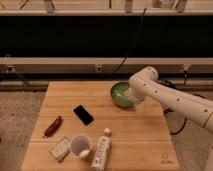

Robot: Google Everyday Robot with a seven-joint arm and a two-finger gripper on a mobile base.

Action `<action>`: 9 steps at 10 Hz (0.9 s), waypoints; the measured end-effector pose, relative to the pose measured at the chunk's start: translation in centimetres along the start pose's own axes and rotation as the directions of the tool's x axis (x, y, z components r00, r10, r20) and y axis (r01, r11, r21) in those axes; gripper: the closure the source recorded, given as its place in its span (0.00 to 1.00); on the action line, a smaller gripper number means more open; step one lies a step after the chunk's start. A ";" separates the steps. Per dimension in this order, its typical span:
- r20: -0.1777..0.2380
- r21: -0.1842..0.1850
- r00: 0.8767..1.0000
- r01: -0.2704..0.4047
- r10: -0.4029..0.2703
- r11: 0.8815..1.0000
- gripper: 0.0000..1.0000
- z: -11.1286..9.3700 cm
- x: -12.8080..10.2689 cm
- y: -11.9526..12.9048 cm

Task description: Pick up the ceramic bowl

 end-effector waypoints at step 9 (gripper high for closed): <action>0.045 -0.049 0.999 0.020 -0.018 0.999 0.20 3.7 0.2 1.1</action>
